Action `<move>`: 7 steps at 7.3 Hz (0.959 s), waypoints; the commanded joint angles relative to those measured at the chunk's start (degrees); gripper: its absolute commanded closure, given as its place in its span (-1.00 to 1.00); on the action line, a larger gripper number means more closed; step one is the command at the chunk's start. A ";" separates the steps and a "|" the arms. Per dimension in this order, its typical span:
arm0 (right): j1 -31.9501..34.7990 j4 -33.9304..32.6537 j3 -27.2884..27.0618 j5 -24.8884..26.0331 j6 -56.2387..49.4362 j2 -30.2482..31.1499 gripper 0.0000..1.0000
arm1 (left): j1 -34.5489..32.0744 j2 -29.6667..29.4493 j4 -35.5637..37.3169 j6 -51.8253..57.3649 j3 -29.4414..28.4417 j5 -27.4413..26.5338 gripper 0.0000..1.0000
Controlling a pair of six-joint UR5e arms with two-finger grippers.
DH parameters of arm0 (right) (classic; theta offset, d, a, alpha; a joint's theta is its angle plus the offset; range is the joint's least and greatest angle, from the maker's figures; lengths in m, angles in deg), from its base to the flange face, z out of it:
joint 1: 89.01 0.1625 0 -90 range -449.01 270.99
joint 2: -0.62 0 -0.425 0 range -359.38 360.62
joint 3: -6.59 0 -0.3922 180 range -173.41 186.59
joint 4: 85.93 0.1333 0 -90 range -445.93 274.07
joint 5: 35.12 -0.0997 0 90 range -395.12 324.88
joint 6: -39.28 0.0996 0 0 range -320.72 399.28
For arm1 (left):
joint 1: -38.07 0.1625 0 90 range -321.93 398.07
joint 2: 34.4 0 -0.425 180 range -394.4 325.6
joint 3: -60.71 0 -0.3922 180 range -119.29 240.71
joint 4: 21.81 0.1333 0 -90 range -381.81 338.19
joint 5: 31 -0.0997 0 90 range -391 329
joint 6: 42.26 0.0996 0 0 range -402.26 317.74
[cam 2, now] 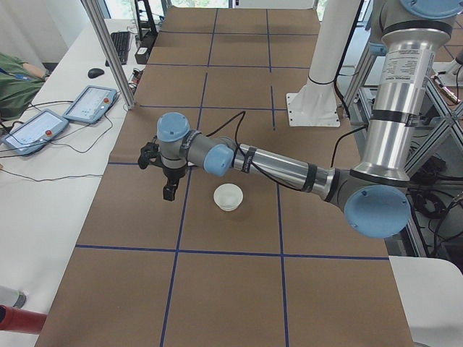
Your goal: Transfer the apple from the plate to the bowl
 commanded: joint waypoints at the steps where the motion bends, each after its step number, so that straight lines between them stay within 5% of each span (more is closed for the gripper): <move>1: 0.00 0.03 0.00 0.00 0.00 -0.04 -1.00 | 9.51 -8.00 -0.29 -11.99 -3.44 -3.35 -1.00; 7: 0.00 0.03 0.00 0.00 0.00 0.05 -1.00 | 23.69 -22.69 -7.21 -37.33 -18.73 -12.39 -1.00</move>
